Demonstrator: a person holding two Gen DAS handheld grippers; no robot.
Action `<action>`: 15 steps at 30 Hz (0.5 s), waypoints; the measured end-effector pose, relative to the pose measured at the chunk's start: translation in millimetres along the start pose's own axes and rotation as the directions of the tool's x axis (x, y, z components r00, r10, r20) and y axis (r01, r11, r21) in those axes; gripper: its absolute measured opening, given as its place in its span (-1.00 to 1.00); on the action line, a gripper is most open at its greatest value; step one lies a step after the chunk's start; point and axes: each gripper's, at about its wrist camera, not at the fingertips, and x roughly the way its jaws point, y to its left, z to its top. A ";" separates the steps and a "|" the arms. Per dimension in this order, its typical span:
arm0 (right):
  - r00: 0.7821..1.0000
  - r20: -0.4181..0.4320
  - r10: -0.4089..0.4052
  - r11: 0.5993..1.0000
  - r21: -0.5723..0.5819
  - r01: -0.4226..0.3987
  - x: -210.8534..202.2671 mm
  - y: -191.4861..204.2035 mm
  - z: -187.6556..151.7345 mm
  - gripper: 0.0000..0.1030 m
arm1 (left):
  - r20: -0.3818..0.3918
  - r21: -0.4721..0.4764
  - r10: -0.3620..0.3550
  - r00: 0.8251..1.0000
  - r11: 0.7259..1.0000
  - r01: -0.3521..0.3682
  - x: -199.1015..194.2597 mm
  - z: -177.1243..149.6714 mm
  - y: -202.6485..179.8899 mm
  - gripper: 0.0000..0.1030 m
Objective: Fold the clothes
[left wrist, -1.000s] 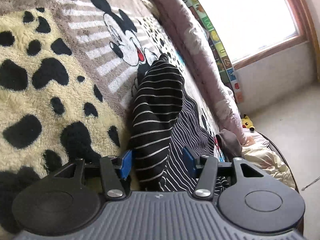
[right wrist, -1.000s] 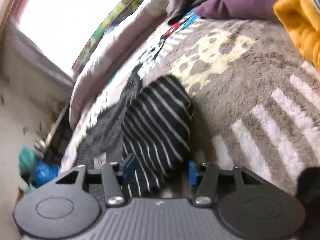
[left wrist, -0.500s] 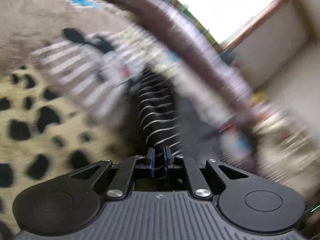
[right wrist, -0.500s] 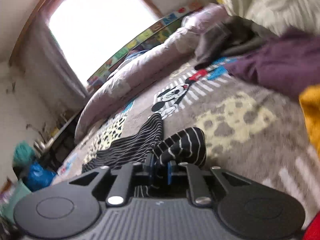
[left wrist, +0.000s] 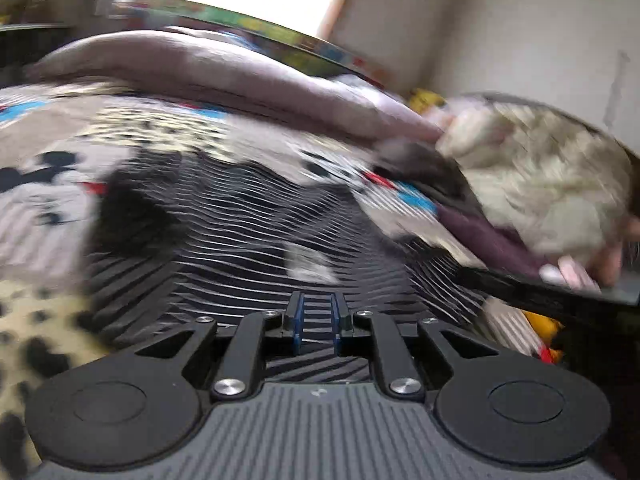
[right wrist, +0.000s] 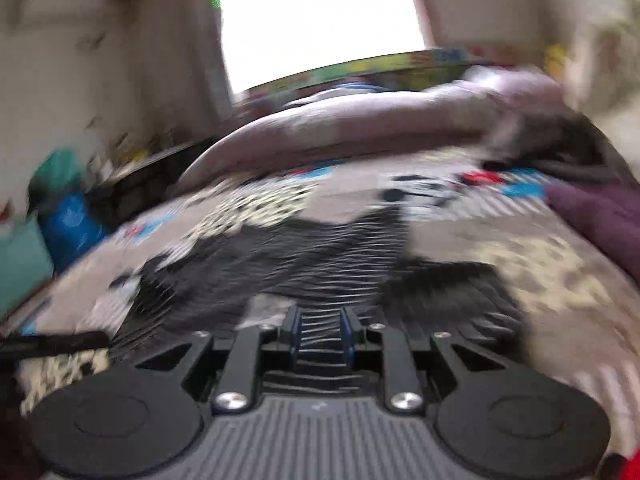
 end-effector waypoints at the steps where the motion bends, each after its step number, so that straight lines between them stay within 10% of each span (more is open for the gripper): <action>1: 0.999 -0.013 0.048 0.999 -0.010 -0.048 5.8 11.3 -2.9 -0.57 | -0.025 0.014 -0.017 1.000 1.000 0.017 9.0 -3.6 -5.2 -0.77; 6: 0.960 -0.259 0.104 0.984 -0.112 -0.137 45.3 37.9 -41.4 -0.59 | -0.129 0.144 0.049 0.990 0.989 -0.030 15.1 -47.1 -12.1 -0.77; 12: 0.970 -0.218 0.104 0.951 -0.263 -0.161 3.2 43.8 -55.6 -0.56 | -0.059 0.074 0.050 0.997 0.996 -0.045 -5.9 -39.1 1.8 -0.76; 15: 0.980 -0.172 0.101 0.955 -0.259 -0.144 -6.2 45.1 -48.2 -0.14 | -0.097 0.025 0.100 0.990 0.995 -0.098 5.9 -36.7 18.0 -0.76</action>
